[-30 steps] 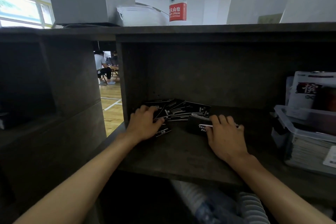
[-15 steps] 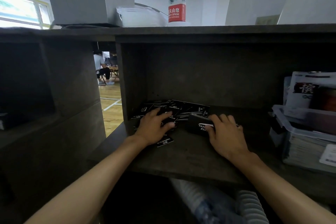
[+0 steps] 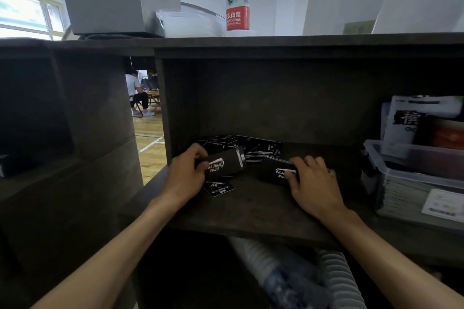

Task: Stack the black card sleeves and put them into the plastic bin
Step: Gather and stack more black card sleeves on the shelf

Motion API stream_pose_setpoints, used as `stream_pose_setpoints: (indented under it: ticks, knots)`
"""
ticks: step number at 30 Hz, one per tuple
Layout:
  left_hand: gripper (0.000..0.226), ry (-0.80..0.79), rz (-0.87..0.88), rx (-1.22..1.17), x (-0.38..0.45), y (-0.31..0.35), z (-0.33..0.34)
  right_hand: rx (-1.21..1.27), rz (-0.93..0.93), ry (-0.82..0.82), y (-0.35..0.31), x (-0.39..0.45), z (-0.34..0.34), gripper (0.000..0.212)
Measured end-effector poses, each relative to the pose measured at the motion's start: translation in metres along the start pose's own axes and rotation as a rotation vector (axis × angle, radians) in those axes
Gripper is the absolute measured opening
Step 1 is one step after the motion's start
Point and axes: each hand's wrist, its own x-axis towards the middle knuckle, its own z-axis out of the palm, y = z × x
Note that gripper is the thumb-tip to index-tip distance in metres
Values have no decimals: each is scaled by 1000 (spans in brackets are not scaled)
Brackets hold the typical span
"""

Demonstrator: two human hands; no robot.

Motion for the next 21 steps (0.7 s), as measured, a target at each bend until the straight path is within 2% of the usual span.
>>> stream_pose_setpoints:
  ticks: [2,3,5,9,11,14,17,19,21]
  knots:
    - [29,-23,61,-219,-1,7,-3,3,5,-5,0,0,1,39]
    - [29,-79,106,-249,-1,12,-3,6,7,-8,0,0,1,39]
    - [26,-154,202,-163,-4,22,7,17,13,-8,0,1,2,40]
    - [26,-31,328,65,-6,54,42,93,20,-1,0,2,0,41]
    - [32,-38,342,100,-7,73,63,74,18,-7,0,2,0,40]
    - [46,-169,326,100,-11,92,93,14,2,-12,0,1,2,40]
    - [48,-263,251,-40,-10,90,92,-66,-3,3,0,1,4,42]
    - [44,-186,196,-50,-4,75,79,-98,-9,25,0,1,5,42]
    - [37,-45,76,137,7,52,62,-125,-22,36,-1,1,7,41]
